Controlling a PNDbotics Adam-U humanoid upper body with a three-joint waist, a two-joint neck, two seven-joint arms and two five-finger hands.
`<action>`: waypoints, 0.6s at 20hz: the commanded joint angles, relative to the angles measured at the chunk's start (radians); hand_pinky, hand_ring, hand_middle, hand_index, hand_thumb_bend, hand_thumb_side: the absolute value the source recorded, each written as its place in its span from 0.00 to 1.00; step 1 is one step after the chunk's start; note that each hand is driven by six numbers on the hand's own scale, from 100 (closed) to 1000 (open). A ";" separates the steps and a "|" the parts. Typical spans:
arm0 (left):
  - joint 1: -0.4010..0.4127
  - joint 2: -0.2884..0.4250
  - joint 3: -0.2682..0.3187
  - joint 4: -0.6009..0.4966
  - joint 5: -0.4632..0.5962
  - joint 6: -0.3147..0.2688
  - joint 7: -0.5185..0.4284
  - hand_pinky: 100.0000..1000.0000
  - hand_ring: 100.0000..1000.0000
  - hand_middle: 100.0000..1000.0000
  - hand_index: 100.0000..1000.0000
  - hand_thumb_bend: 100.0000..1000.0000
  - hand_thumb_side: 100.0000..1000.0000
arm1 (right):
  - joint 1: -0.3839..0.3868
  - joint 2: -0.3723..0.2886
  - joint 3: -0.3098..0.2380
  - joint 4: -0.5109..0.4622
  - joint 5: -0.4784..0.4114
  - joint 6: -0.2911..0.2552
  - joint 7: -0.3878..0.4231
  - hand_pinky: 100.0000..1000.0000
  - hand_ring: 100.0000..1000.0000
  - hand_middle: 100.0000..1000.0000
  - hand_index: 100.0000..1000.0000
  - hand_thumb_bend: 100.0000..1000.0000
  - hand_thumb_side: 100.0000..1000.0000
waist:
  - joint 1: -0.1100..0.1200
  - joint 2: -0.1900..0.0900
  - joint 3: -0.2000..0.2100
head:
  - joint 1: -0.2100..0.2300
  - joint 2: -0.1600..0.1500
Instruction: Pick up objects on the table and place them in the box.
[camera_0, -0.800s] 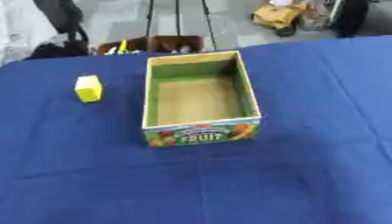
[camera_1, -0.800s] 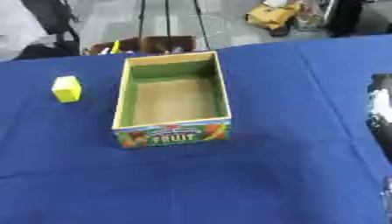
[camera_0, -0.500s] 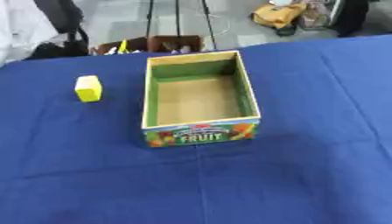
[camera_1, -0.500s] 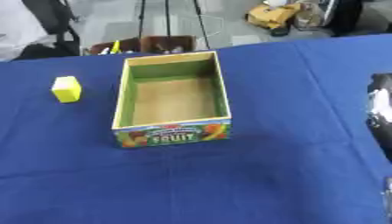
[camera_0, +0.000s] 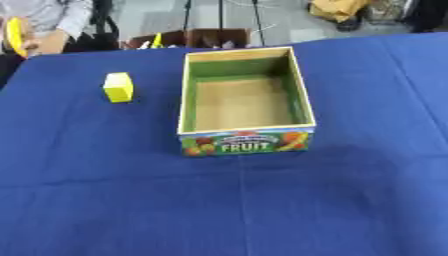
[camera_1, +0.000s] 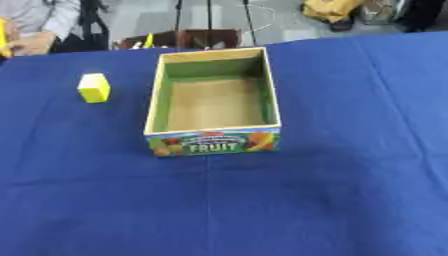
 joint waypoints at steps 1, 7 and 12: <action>0.004 0.110 0.007 0.024 -0.058 -0.003 0.005 0.21 0.32 0.37 0.63 0.21 0.72 | -0.008 -0.019 0.001 -0.015 0.003 -0.005 0.007 0.64 0.75 0.46 0.60 0.00 0.47 | 0.000 -0.008 -0.004 | 0.011 -0.011; -0.023 0.350 -0.028 0.109 -0.209 -0.065 -0.001 0.26 0.39 0.47 0.76 0.41 0.85 | -0.006 -0.027 0.006 -0.015 0.008 -0.016 0.010 0.64 0.75 0.46 0.60 0.00 0.48 | 0.006 -0.001 -0.014 | 0.015 -0.025; -0.068 0.543 -0.075 0.236 -0.316 -0.118 -0.074 0.34 0.47 0.58 0.86 0.58 0.92 | -0.002 -0.036 0.010 -0.015 0.013 -0.027 0.011 0.64 0.75 0.46 0.60 0.00 0.49 | 0.009 0.003 -0.022 | 0.007 -0.038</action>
